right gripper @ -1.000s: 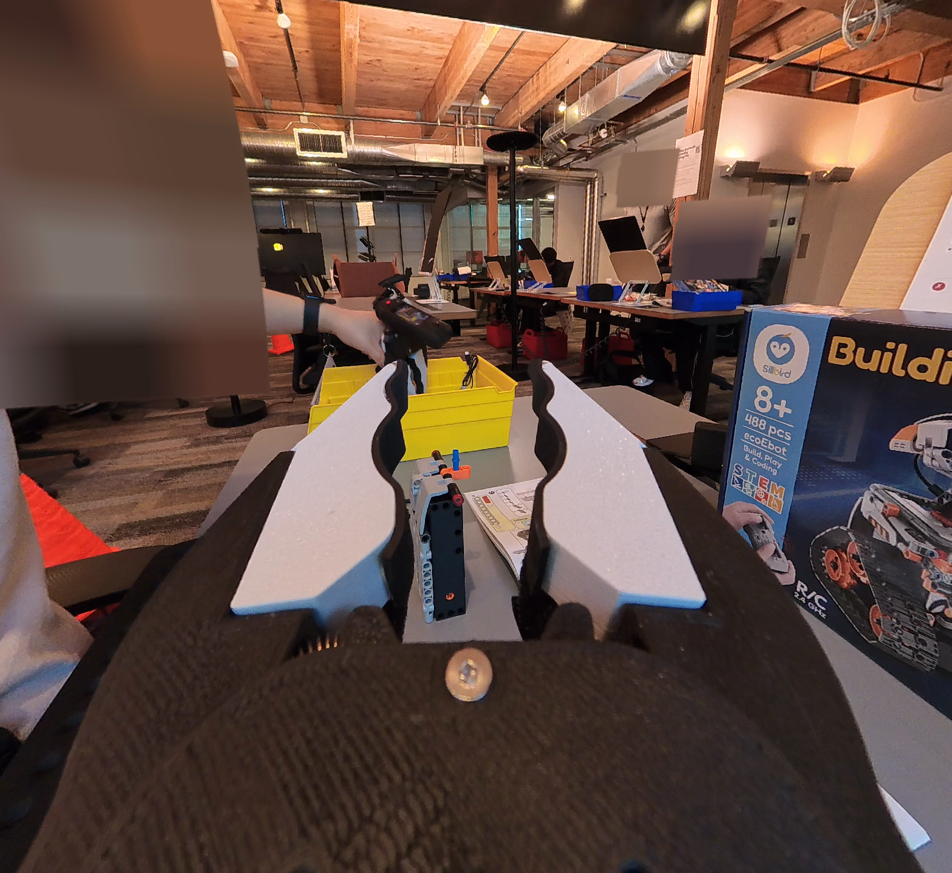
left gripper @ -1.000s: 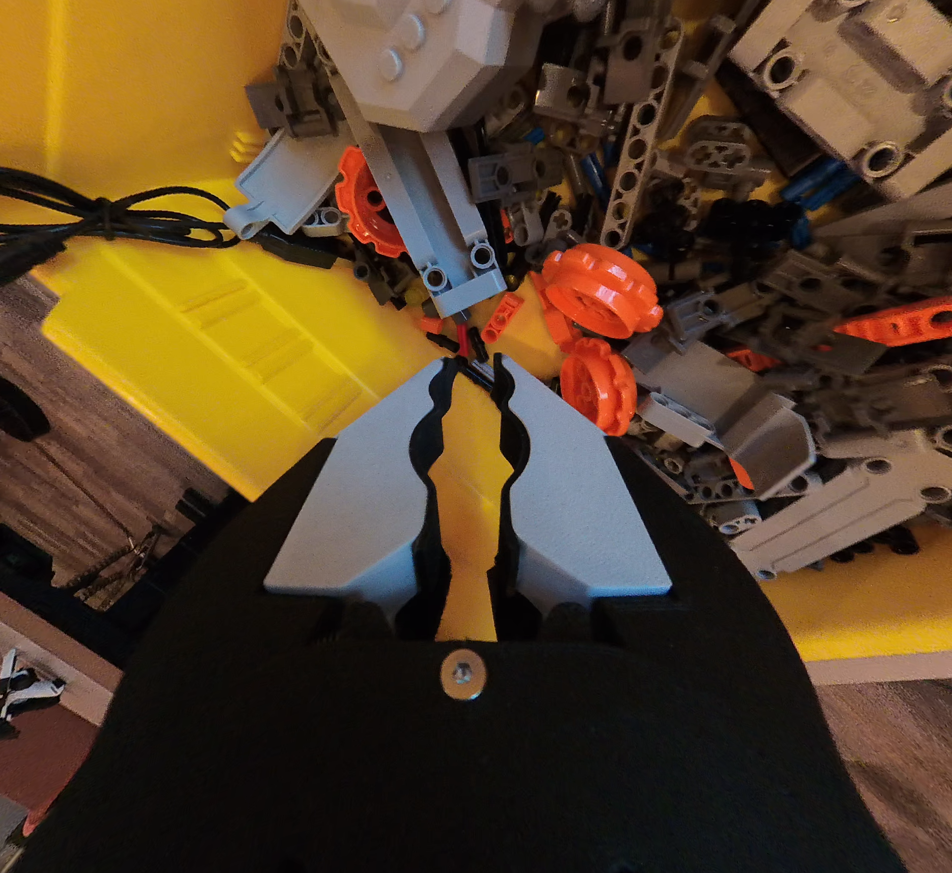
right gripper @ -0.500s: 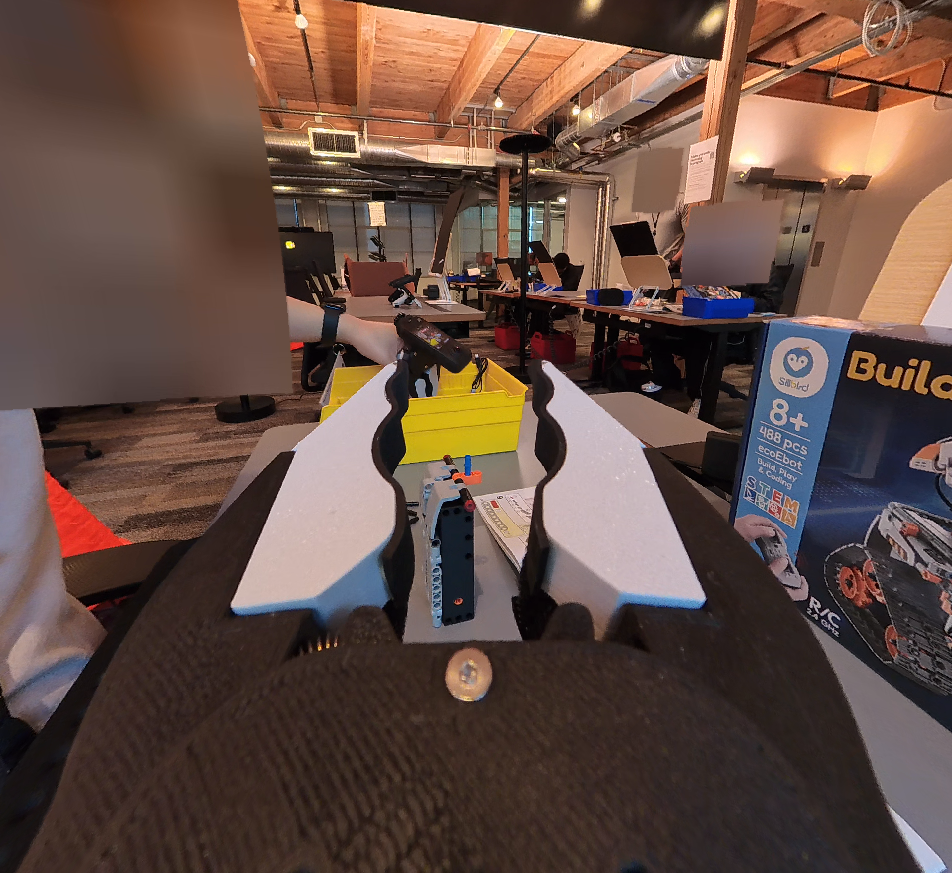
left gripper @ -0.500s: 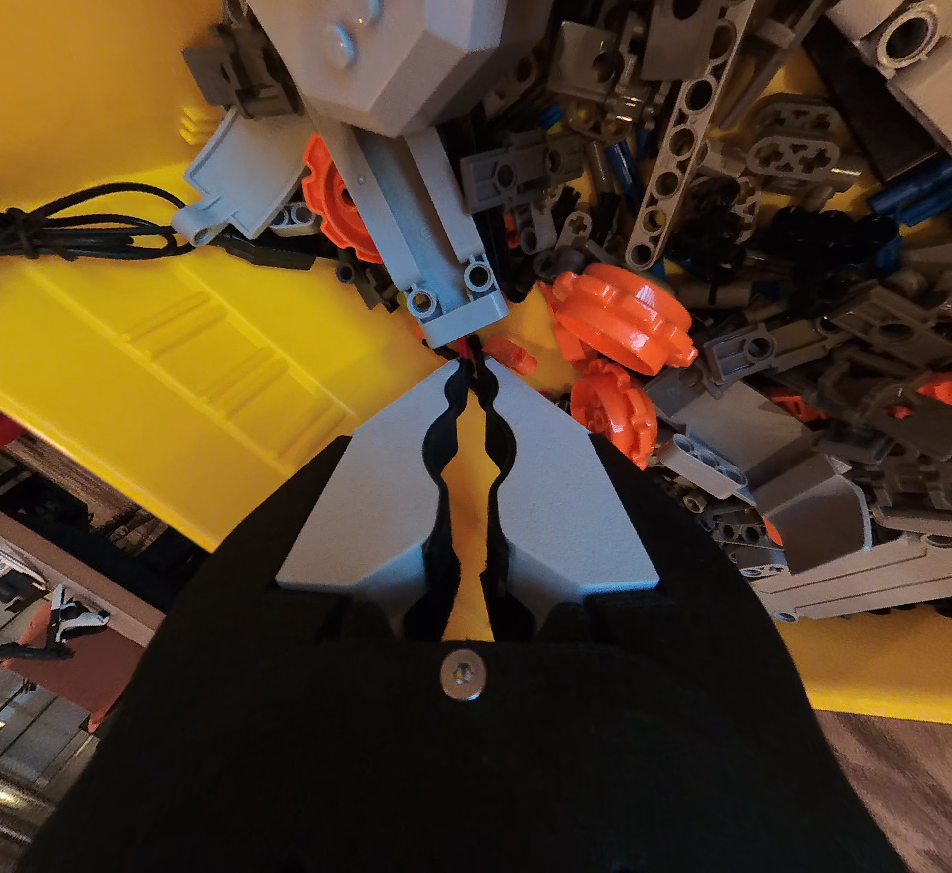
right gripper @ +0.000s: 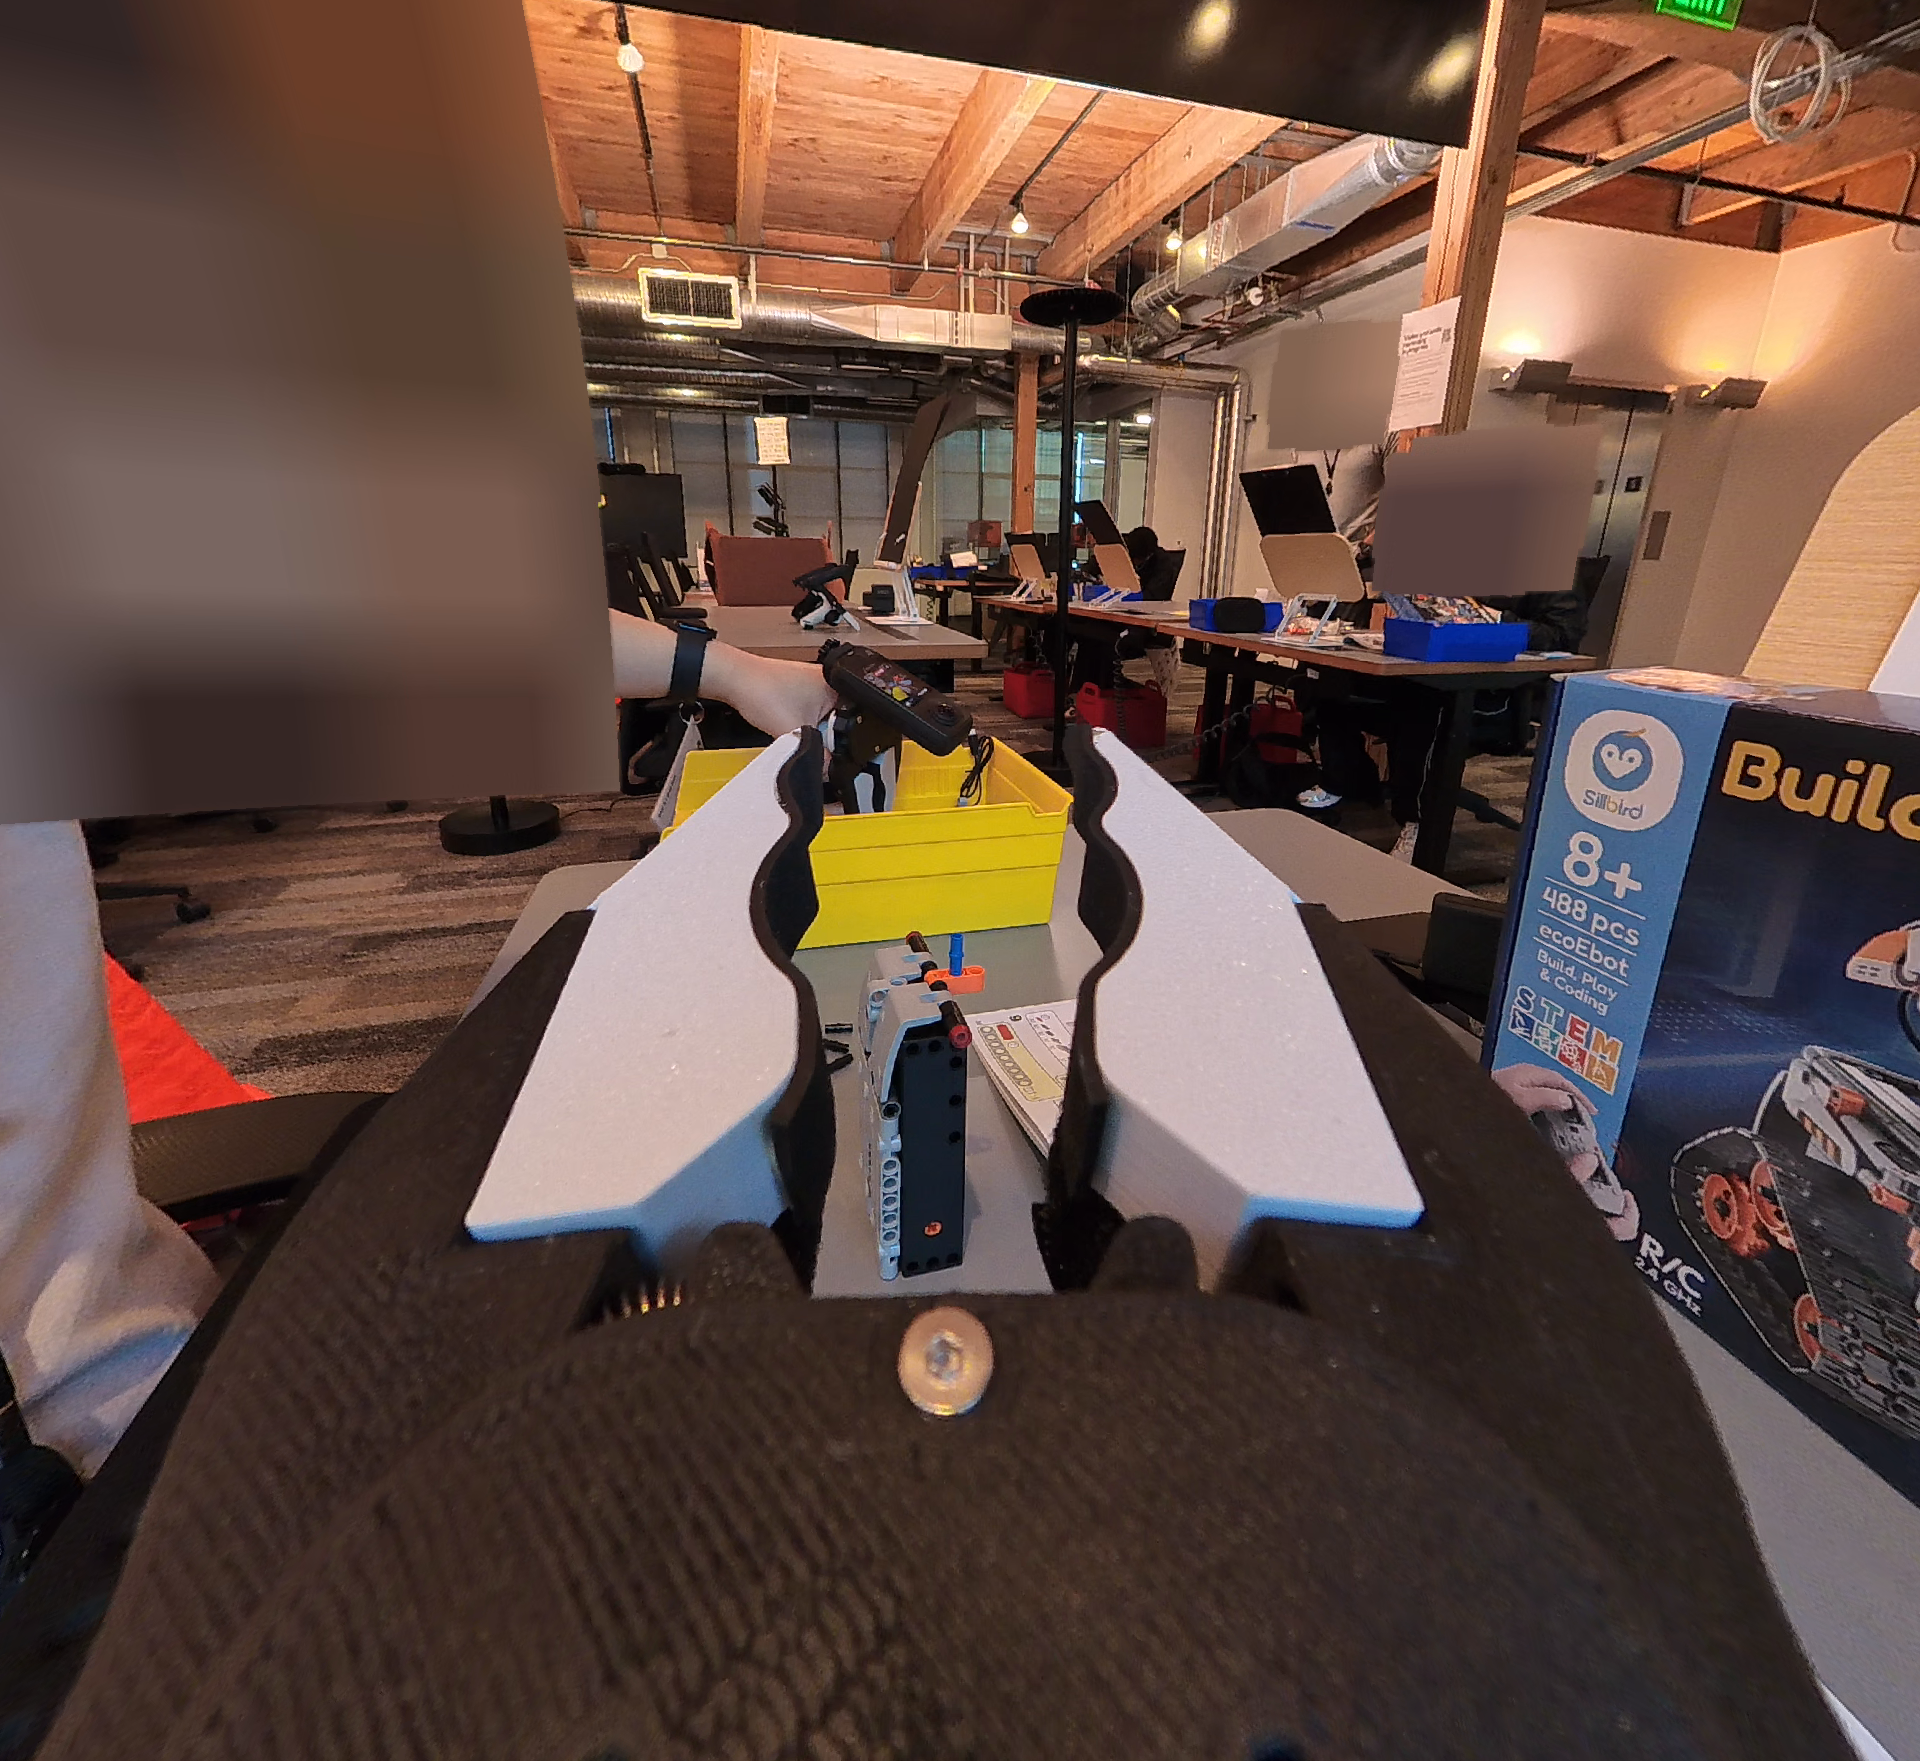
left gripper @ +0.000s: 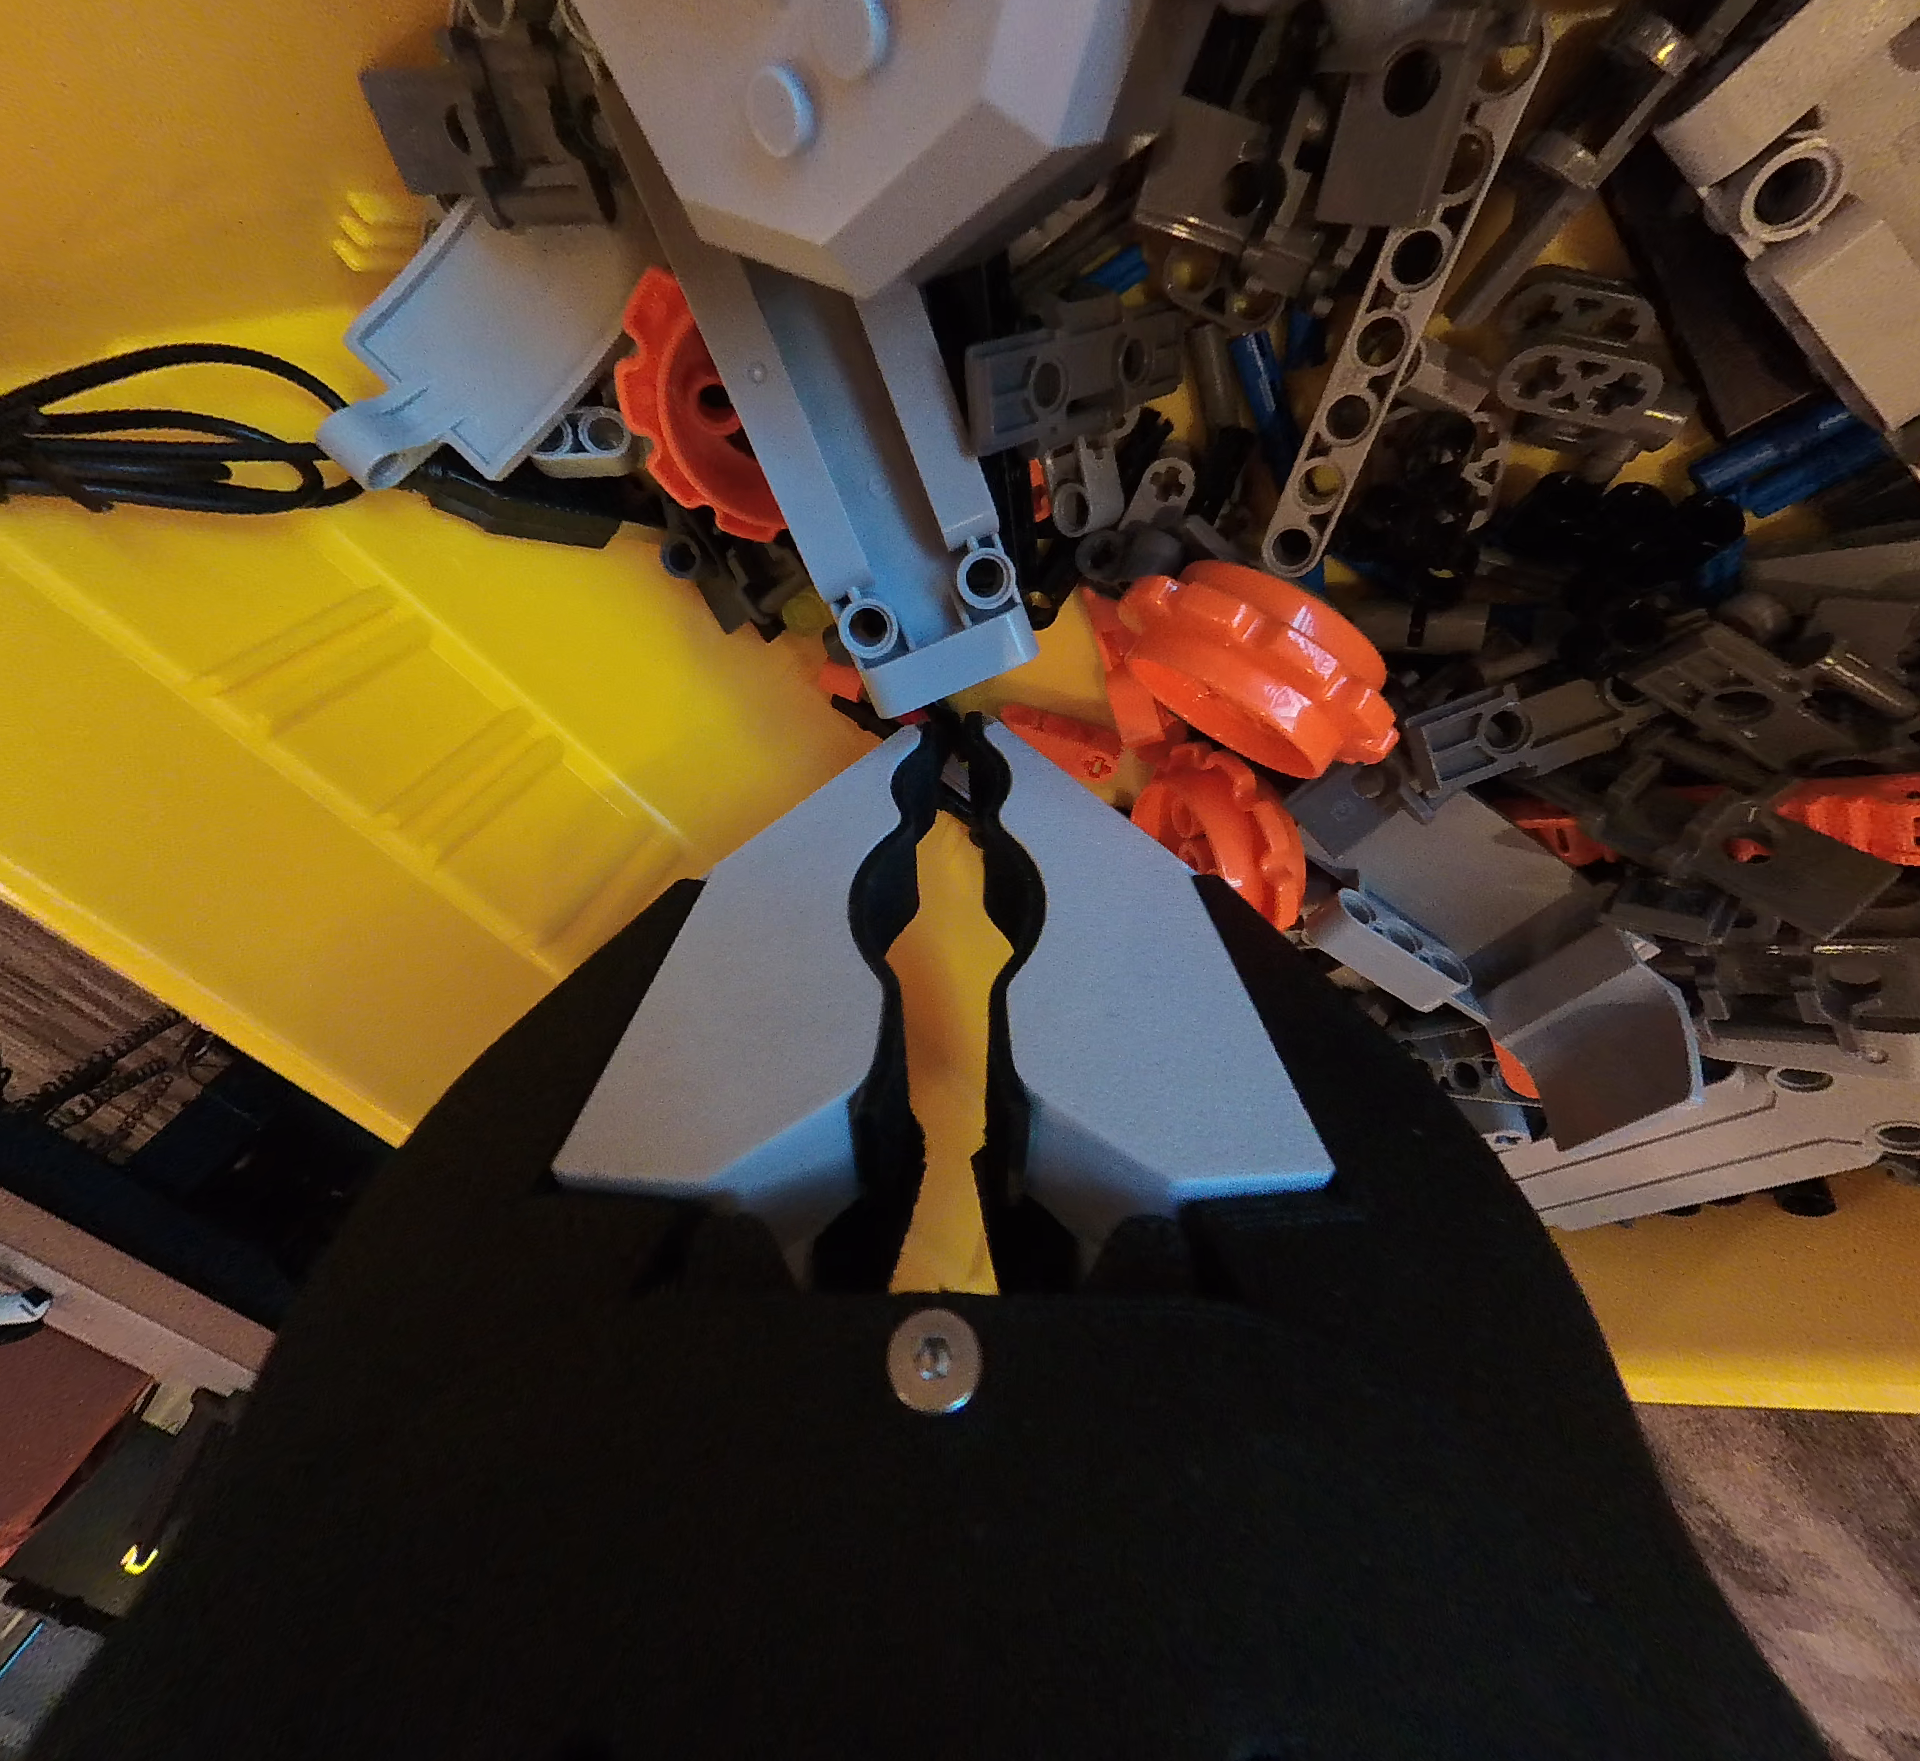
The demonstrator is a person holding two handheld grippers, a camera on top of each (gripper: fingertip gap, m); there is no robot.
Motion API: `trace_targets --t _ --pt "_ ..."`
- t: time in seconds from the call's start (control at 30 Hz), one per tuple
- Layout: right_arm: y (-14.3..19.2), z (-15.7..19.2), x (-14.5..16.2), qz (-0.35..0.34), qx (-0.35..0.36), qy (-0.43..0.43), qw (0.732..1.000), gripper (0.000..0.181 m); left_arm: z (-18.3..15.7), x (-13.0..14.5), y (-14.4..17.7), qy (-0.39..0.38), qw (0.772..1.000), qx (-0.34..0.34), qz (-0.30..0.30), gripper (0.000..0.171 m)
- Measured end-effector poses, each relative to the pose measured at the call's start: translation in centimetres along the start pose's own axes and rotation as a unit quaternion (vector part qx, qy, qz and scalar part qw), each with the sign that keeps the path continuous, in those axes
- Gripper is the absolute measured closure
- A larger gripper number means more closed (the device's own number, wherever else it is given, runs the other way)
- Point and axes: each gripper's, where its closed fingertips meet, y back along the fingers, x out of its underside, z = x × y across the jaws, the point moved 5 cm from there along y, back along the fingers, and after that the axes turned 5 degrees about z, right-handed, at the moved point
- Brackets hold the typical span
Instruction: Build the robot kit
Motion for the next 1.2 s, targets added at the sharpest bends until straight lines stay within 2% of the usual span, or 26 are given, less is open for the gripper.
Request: trace_targets --t 0.2,0.3,0.73,1.0,1.2 --pt "-0.09 0.0 0.08 0.003 0.0 0.001 1.0 0.134 0.08 -0.02 -0.04 0.014 1.0 0.004 -0.001 0.169" --pt "-0.13 0.04 0.1 0.003 -0.001 0.001 1.0 0.134 -0.02 0.03 -0.08 0.025 1.0 0.015 0.004 0.162" --pt "-0.07 0.14 -0.09 0.0 -0.001 0.003 1.0 0.134 0.31 0.0 -0.28 0.048 0.999 -0.003 0.011 0.168" --pt "-0.08 0.07 -0.05 0.001 -0.002 0.0 1.0 0.134 0.17 0.04 -0.25 0.062 0.998 0.021 0.004 0.163" --pt "-0.1 0.12 -0.08 0.0 -0.003 0.0 1.0 0.134 -0.23 0.29 -0.25 0.064 0.997 0.031 0.0 0.167"
